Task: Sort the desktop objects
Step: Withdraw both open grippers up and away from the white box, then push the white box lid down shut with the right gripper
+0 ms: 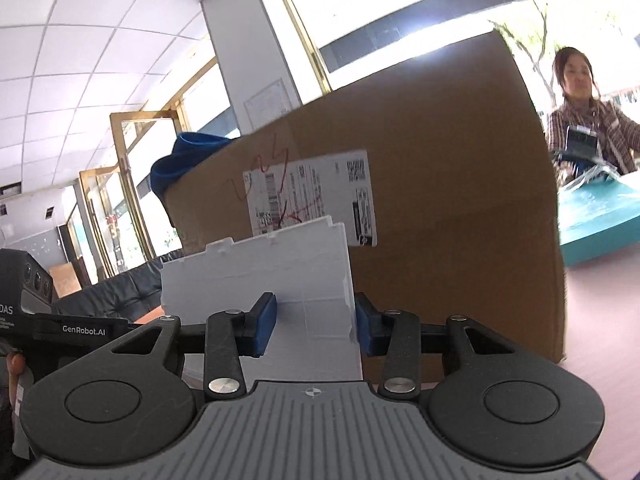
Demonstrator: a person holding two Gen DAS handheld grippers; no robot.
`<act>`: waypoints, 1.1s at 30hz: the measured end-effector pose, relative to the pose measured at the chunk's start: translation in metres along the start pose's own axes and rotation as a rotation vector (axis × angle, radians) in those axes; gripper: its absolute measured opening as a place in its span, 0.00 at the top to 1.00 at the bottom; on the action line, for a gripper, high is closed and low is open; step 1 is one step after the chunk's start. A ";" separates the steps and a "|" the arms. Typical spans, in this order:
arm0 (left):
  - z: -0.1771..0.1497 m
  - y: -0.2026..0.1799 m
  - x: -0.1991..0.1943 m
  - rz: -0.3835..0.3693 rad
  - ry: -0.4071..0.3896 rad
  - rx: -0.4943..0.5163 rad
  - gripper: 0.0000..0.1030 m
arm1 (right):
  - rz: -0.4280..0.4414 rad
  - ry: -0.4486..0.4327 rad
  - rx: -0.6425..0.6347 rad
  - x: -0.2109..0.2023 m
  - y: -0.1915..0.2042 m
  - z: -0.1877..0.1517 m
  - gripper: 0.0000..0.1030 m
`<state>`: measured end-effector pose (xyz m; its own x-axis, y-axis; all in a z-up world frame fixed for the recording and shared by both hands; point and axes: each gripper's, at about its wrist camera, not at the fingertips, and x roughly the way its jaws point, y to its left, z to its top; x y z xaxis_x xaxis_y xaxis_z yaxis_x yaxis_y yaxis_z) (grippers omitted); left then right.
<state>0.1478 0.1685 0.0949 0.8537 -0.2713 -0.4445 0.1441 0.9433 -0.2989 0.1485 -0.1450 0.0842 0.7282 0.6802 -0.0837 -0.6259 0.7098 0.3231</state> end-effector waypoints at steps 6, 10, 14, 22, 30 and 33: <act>-0.016 -0.031 -0.008 0.016 0.003 0.124 0.35 | -0.042 -0.015 -0.086 -0.027 0.009 -0.002 0.62; -0.025 -0.041 -0.023 0.027 -0.020 0.158 0.34 | -0.065 -0.063 -0.209 -0.046 0.028 -0.008 0.61; -0.031 -0.047 -0.043 0.031 -0.050 0.175 0.34 | -0.077 -0.104 -0.326 -0.063 0.048 -0.014 0.61; -0.051 -0.058 -0.065 0.098 -0.074 0.256 0.34 | -0.112 -0.058 -0.540 -0.076 0.074 -0.038 0.61; -0.062 -0.059 -0.080 0.108 -0.067 0.275 0.33 | -0.149 -0.017 -0.553 -0.072 0.074 -0.057 0.62; -0.065 -0.058 -0.087 0.117 -0.071 0.267 0.33 | -0.158 -0.026 -0.553 -0.078 0.079 -0.057 0.60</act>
<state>0.0326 0.1250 0.0963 0.9040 -0.1525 -0.3994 0.1613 0.9868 -0.0119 0.0258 -0.1313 0.0623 0.8270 0.5585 -0.0649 -0.5567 0.7972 -0.2334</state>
